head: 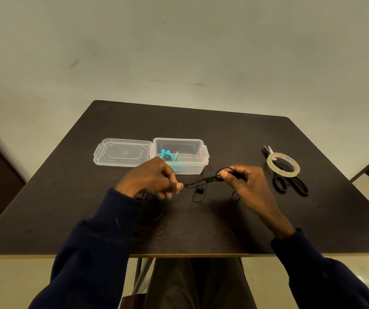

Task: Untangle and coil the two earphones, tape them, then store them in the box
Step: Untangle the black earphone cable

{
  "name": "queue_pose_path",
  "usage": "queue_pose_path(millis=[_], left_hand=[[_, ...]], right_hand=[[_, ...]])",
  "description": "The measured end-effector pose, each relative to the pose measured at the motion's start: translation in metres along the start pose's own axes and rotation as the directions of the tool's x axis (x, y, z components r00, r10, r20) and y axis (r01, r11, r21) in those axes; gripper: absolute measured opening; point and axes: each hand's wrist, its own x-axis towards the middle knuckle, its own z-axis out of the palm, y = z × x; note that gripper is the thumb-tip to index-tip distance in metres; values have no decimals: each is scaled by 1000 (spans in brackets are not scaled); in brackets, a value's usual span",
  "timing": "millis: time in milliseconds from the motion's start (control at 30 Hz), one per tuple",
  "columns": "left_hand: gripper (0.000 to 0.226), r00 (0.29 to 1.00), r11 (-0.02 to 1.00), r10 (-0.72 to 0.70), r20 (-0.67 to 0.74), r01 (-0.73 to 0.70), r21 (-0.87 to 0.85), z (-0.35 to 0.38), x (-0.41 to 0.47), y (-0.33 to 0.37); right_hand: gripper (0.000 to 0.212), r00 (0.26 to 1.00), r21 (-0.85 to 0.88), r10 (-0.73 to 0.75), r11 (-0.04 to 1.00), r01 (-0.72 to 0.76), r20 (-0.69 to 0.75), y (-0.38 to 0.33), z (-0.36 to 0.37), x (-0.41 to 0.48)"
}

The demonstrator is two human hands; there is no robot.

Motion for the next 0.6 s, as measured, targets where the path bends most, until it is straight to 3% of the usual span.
queue_pose_path(millis=[300,433,533,600], left_hand=[[16,999,997,-31,-8,31,76,-3,-3,-2],[11,993,986,-5,-116,24,164,-3,-2,-3],[35,942,987,134,-306,-99,125,4,2,-2],[38,901,970,243,-358,-232,75,13,3,2]], right_hand=[[21,999,111,33,993,-29,-30,-6,6,2],[15,999,136,38,990,-33,-36,-4,11,2],[14,998,141,48,989,-41,-43,-5,11,2],[13,997,145,48,989,-40,-54,-4,11,1]])
